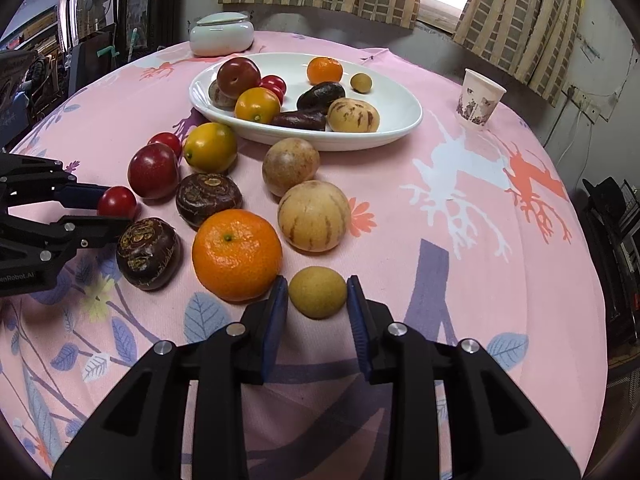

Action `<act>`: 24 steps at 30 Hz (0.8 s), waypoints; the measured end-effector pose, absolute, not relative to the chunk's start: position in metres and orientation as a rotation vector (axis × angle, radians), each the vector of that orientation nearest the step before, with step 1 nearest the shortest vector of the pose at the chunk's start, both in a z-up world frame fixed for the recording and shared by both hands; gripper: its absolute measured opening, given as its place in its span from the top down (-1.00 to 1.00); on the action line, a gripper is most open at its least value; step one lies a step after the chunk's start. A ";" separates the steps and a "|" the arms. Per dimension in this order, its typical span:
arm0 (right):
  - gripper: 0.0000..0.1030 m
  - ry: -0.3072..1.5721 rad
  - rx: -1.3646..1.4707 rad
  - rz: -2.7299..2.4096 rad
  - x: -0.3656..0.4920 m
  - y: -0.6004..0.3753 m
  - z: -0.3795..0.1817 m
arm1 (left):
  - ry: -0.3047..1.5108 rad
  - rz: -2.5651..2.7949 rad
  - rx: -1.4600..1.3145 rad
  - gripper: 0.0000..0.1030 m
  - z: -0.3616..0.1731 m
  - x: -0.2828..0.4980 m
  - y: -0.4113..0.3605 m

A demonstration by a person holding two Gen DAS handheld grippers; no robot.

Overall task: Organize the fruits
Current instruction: 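Close the right tool on the small yellow-green fruit while the left tool holds the tomato, then carry the tomato and yellow-green fruit over the white plate with both tools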

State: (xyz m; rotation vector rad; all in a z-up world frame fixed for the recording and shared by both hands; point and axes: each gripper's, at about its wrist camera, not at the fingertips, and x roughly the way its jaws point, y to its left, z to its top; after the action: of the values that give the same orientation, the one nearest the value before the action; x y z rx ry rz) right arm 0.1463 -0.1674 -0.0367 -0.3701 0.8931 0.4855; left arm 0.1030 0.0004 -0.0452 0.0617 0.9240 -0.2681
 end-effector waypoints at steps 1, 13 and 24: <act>0.41 0.895 -0.370 0.485 0.146 -0.167 -0.037 | 0.920 -0.267 0.067 0.39 -0.046 0.104 0.000; 0.45 0.863 -0.336 0.505 0.135 -0.170 -0.018 | 0.843 -0.289 0.004 0.45 -0.017 0.093 0.005; 0.44 0.772 -0.277 0.571 0.143 -0.167 0.041 | 0.804 -0.259 0.021 0.45 0.029 0.111 0.013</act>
State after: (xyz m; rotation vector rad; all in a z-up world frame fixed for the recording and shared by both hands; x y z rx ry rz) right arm 0.1427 -0.1667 0.0407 -0.2766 0.7717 0.5707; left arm 0.1113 0.0131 0.0292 0.0206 0.8042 -0.2595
